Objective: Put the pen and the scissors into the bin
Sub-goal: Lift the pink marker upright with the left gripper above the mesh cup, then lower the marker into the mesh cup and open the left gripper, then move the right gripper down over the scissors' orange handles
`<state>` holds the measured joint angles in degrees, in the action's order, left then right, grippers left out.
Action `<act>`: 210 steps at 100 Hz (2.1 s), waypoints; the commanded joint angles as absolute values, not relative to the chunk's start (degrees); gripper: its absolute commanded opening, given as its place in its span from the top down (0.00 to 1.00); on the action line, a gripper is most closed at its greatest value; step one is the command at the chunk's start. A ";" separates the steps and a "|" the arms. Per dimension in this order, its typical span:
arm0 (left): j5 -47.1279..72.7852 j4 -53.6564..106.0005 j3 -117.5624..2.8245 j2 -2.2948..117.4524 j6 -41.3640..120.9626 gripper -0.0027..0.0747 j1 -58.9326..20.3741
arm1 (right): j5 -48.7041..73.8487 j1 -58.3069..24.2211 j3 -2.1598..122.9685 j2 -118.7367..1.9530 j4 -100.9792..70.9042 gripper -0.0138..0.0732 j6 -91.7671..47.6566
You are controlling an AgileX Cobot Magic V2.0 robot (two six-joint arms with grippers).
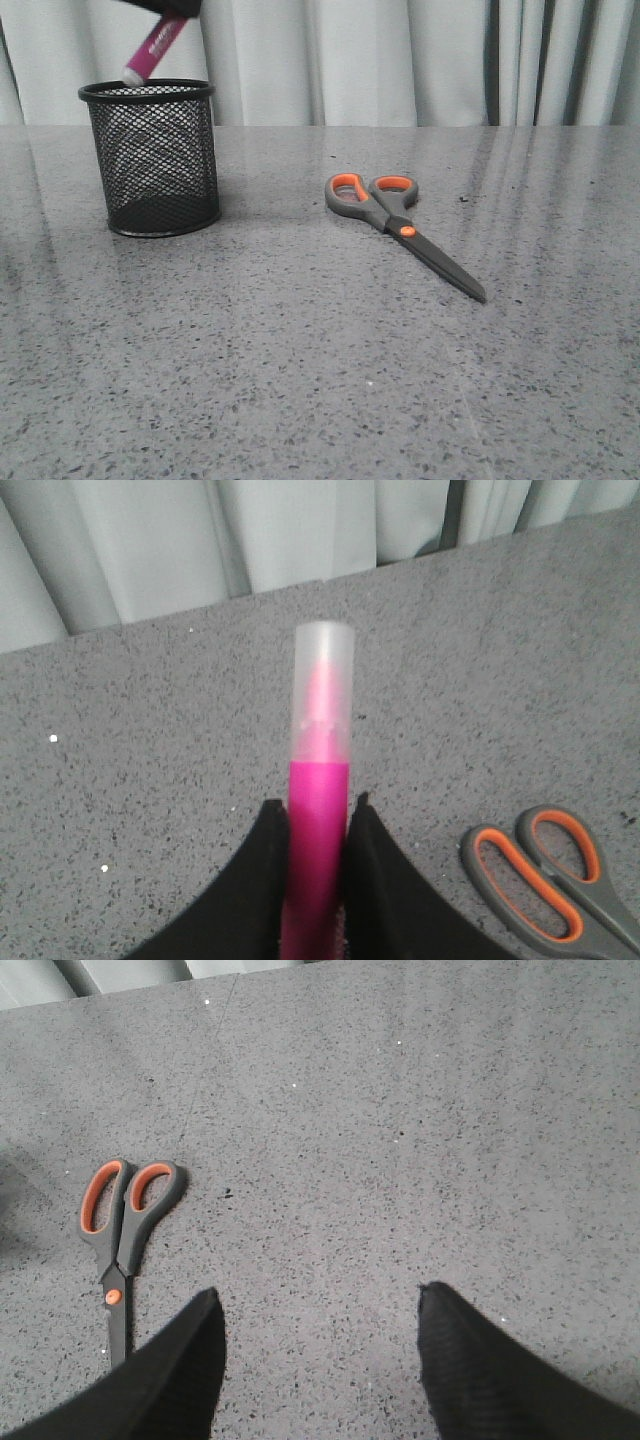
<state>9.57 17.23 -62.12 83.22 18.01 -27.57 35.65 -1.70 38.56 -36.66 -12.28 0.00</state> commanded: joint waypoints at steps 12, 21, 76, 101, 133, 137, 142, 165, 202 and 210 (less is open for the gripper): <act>5.66 16.45 -63.83 82.08 18.02 0.99 -28.05 | 32.04 -1.86 40.55 -37.03 -12.51 0.39 -0.51; 6.44 16.01 -63.83 82.08 18.02 0.99 -27.82 | 32.04 -1.86 40.55 -37.03 -12.51 0.39 -0.51; 8.72 14.54 -63.83 80.03 18.02 0.47 -27.82 | 32.52 -1.86 40.55 -37.03 -12.51 0.39 -0.51; 12.89 9.95 -63.83 72.38 18.02 0.48 -24.66 | 31.46 -1.86 40.55 -37.03 -12.86 0.39 -0.51; 29.47 10.71 -63.83 62.44 17.65 0.48 -9.89 | 37.22 -2.00 40.57 -41.94 -32.86 0.39 -20.48; 30.48 10.96 -63.72 61.20 17.65 0.48 -8.55 | 38.38 -2.00 40.57 -43.60 -36.59 0.39 -23.73; 30.76 11.19 -63.24 59.69 17.65 0.48 -7.23 | 40.15 -2.00 40.67 -45.66 -40.45 0.39 -28.47; 27.27 11.35 -57.35 52.38 17.65 0.48 -3.98 | 48.53 -2.05 46.15 -54.80 -48.85 0.39 -39.76; 25.48 11.88 -52.59 48.07 17.65 0.48 -3.88 | 56.46 -10.50 60.29 -66.21 -41.07 0.39 -38.18; 24.97 11.97 -52.59 47.95 17.65 0.48 -3.88 | 54.25 -16.24 63.27 -68.37 -33.01 0.39 -32.25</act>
